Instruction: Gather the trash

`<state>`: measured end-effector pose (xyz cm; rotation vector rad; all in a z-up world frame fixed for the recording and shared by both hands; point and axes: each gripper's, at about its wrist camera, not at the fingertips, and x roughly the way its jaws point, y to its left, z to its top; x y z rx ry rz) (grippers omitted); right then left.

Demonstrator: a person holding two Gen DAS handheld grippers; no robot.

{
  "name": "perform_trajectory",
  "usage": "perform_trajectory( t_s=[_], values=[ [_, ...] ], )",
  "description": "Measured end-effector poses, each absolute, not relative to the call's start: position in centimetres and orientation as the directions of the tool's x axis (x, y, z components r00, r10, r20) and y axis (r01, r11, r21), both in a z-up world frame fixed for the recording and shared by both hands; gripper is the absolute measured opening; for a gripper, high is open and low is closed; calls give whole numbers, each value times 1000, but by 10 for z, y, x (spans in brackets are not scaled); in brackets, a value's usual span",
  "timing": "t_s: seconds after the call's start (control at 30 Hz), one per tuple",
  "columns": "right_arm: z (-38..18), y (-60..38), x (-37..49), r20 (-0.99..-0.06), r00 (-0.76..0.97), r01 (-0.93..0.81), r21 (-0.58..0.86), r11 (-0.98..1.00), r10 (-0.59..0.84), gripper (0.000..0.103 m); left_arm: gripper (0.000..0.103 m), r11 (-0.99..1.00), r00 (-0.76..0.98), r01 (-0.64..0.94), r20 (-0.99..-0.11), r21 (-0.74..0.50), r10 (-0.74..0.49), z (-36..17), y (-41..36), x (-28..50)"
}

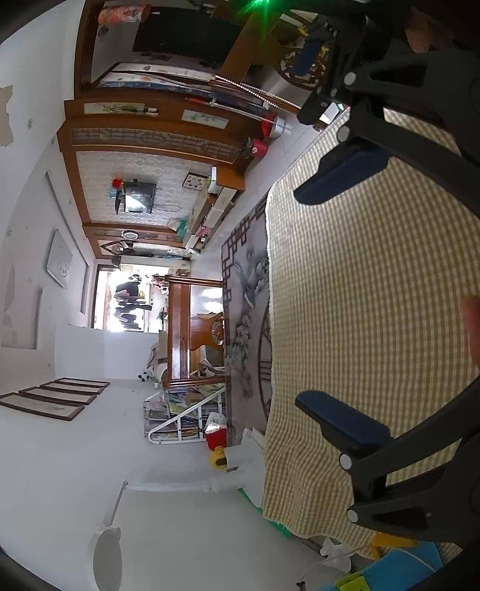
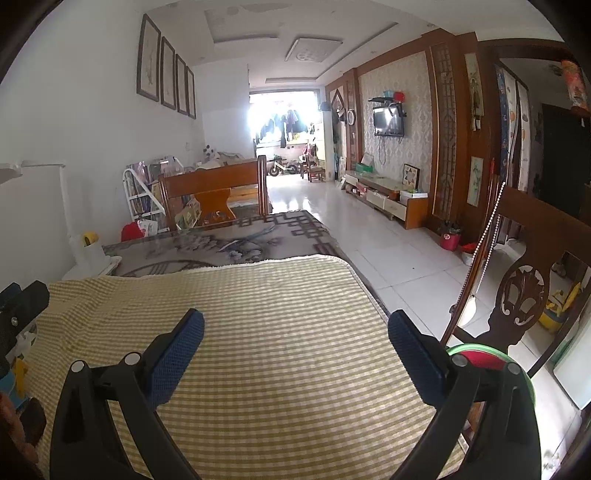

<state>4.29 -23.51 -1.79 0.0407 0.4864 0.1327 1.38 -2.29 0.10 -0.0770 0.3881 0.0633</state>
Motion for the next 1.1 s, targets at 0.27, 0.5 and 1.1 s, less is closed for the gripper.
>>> perform_trajectory(
  t_s=[0.27,0.5,1.1],
  values=[
    [-20,-234,44,-471,870,-128,64,990,144,96,98,992,909,-78,-415,-99,30,-3,-18,19],
    [-19,-233,43,-471,870,-128,63,990,143,96,98,992,899,-80,-436,-98,30,-5,-18,21],
    [-23,-232,42,-482,864,-139,51,989,147,96,98,991,897,-87,-441,-103,33,-5,-18,20]
  ],
)
